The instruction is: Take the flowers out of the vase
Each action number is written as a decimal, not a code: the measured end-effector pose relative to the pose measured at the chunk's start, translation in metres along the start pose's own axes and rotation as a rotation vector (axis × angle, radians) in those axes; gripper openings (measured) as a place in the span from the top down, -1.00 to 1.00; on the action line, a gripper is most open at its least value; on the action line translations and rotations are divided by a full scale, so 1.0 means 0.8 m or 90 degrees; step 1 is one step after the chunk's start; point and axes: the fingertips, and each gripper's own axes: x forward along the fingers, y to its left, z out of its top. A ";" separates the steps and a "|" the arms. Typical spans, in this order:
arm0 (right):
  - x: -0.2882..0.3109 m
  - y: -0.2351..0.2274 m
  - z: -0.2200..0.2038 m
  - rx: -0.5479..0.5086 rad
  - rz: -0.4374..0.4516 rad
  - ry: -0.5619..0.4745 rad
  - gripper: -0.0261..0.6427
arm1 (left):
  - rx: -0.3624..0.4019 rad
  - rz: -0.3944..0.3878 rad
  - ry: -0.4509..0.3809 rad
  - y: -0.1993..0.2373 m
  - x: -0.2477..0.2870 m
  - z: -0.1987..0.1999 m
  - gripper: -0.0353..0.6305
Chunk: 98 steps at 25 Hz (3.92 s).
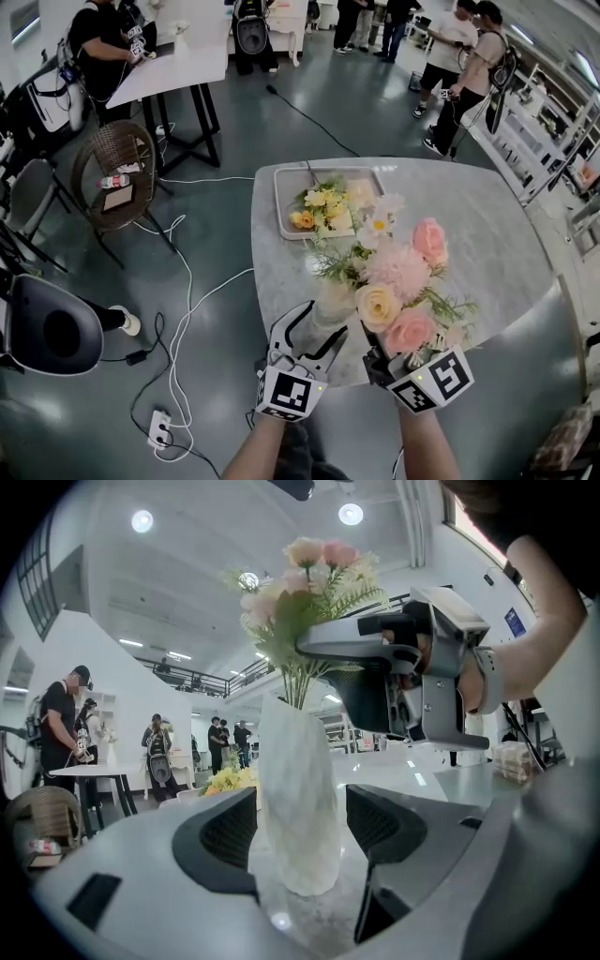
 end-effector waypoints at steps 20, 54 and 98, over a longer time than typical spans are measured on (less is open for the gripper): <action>-0.002 0.001 0.049 0.035 0.001 -0.011 0.43 | -0.024 -0.010 0.006 0.003 -0.030 0.020 0.50; -0.044 0.034 0.154 0.029 0.017 -0.064 0.43 | -0.023 -0.016 -0.016 -0.030 -0.069 0.102 0.85; -0.240 0.157 0.138 0.061 0.026 -0.001 0.44 | -0.076 0.017 -0.042 -0.160 -0.232 0.146 0.85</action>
